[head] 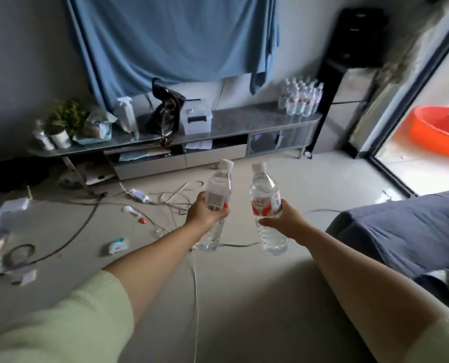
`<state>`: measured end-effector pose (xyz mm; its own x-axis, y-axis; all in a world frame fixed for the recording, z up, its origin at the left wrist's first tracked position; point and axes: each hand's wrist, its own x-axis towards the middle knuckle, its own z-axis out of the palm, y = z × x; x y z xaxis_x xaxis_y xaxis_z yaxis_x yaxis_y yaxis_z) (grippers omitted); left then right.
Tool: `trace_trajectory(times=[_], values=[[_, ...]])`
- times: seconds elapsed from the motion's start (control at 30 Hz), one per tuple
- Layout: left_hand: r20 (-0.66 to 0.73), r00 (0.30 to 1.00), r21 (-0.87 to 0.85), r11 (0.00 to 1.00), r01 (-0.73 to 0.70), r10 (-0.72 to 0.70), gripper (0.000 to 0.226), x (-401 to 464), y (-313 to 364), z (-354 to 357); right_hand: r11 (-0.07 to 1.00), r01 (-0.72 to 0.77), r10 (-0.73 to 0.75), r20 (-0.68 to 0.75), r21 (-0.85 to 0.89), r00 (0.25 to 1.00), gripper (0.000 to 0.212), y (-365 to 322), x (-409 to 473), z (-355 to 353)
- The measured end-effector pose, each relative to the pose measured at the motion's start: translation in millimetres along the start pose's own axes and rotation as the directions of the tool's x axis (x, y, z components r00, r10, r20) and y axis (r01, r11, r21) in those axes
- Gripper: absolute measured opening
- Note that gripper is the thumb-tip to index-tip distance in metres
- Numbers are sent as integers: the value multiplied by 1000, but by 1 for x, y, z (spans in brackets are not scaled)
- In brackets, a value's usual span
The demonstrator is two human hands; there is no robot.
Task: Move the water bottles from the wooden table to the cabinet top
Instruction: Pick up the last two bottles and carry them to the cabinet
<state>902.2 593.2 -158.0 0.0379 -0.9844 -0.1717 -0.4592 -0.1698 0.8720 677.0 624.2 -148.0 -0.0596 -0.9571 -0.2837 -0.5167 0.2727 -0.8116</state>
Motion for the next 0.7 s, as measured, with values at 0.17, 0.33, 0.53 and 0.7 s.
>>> trace_trajectory(times=[0.17,0.33,0.53,0.7], values=[[124,992,18,999,-36,33,57,32,28,53,998,-56,57,-87,22,995,55,30,11,-49],[237,968,41,995,-91,79,60,73,64,118,997,-70,73,-139,25,988,49,61,46,-106],[244,967,41,995,-87,74,60,133,119,197,993,-112,106,-129,-36,986,64,93,112,-191],[228,972,11,998,-61,56,58,179,158,248,994,-110,107,-166,-12,980,60,111,162,-256]])
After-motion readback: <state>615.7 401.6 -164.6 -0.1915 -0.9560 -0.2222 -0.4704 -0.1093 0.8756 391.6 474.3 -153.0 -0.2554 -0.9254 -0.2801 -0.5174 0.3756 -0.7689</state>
